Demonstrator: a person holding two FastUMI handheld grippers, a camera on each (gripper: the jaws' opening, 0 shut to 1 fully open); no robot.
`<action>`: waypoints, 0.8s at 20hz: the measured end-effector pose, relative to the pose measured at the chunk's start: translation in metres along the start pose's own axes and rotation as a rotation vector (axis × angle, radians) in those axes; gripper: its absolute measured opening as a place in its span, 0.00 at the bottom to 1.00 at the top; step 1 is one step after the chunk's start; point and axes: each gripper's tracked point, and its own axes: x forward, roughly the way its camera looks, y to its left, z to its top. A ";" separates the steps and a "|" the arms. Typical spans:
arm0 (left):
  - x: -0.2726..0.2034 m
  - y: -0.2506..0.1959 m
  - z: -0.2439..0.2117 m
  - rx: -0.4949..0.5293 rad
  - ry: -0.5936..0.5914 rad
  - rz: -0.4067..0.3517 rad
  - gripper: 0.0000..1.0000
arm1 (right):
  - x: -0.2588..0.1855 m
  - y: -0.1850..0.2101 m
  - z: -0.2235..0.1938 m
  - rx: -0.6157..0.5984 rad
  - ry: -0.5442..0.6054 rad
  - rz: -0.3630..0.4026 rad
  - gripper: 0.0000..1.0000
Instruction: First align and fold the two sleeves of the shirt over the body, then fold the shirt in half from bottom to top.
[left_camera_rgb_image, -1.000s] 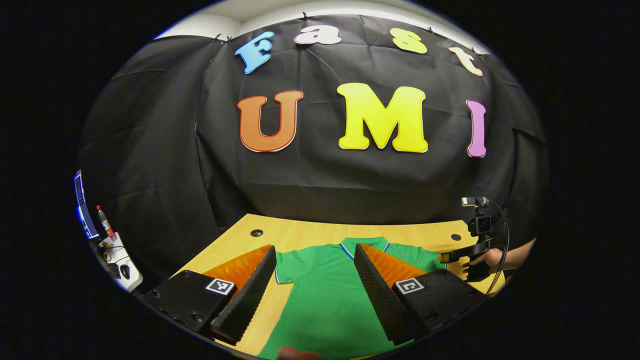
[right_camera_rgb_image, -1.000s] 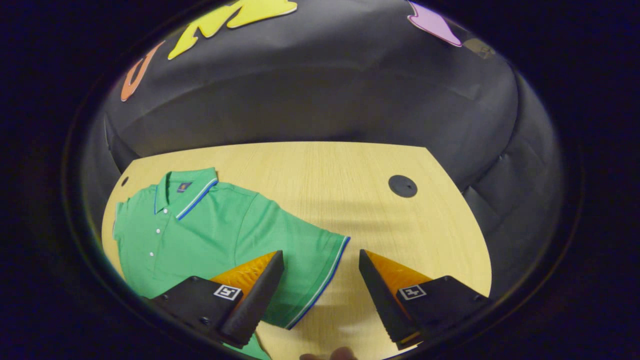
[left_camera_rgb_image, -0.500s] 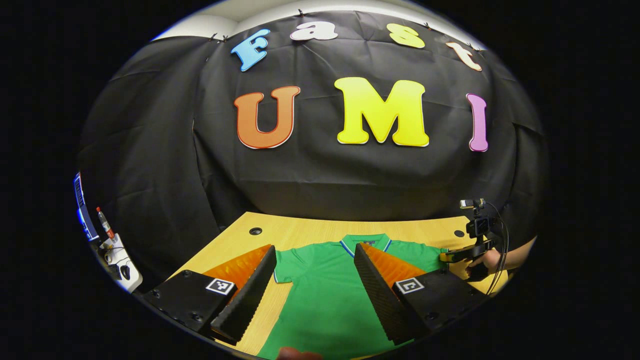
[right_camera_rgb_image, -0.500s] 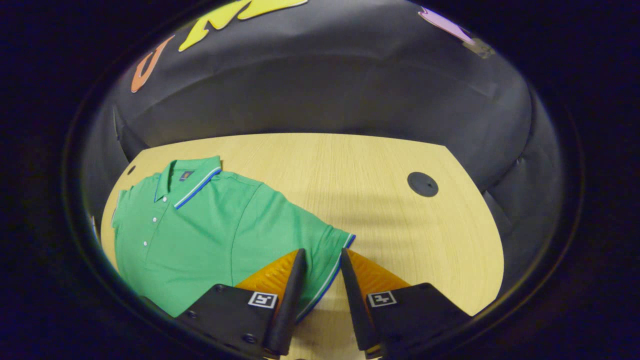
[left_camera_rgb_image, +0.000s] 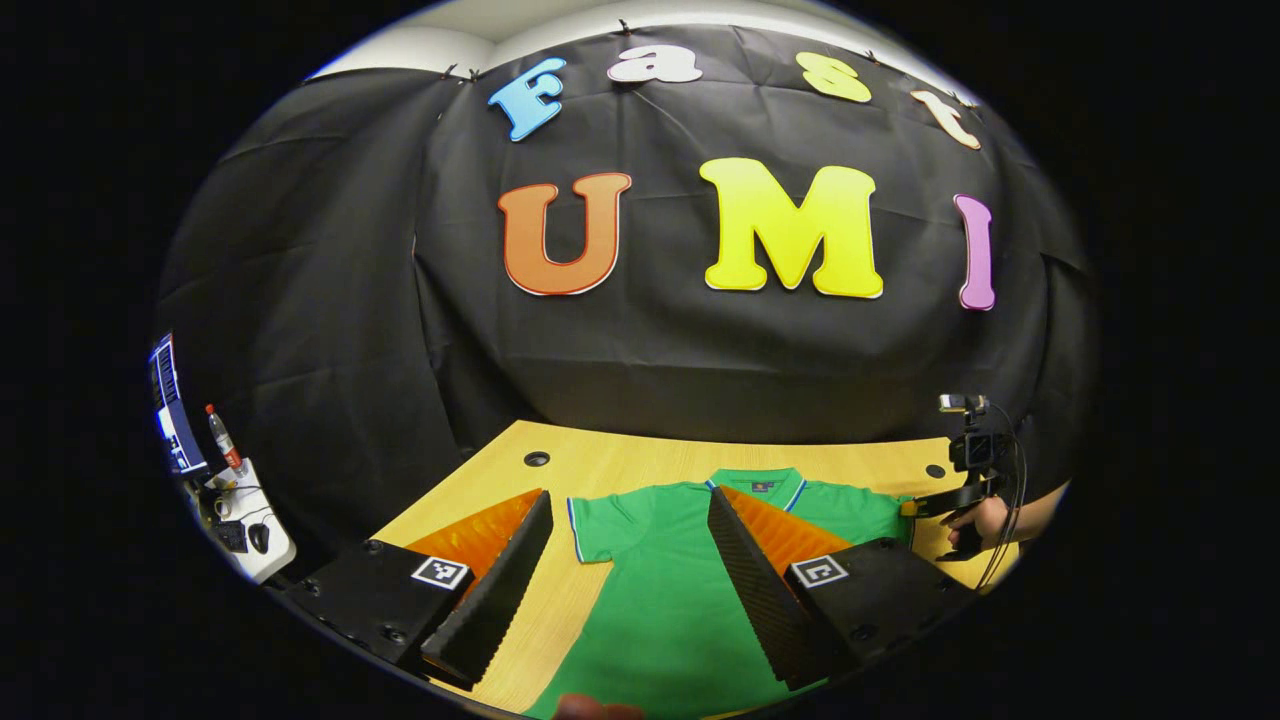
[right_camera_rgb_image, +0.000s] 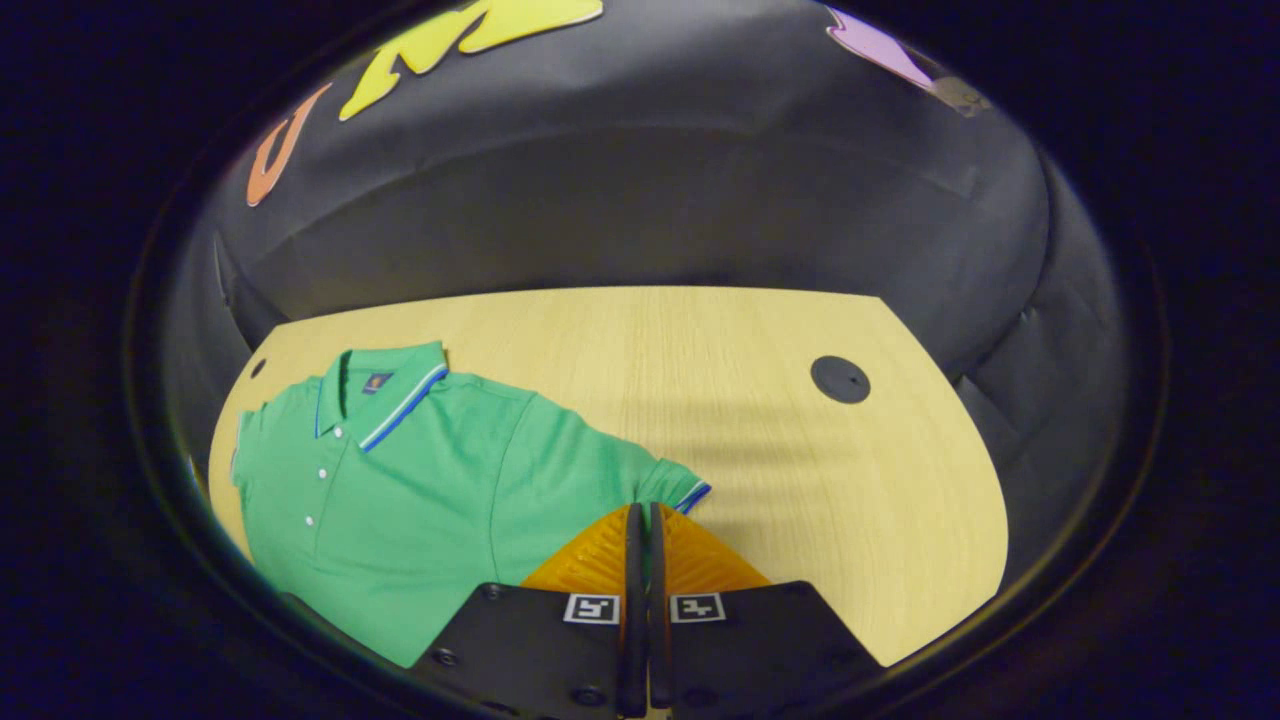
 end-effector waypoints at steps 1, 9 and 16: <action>-0.001 0.002 -0.001 -0.008 0.001 0.004 1.00 | -0.006 0.001 0.006 -0.012 -0.013 -0.007 0.04; -0.006 0.034 -0.006 -0.068 -0.023 0.045 1.00 | -0.048 0.047 0.052 -0.110 -0.088 -0.035 0.04; -0.015 0.090 -0.025 -0.098 -0.003 0.120 1.00 | -0.046 0.124 0.051 -0.209 -0.064 -0.011 0.04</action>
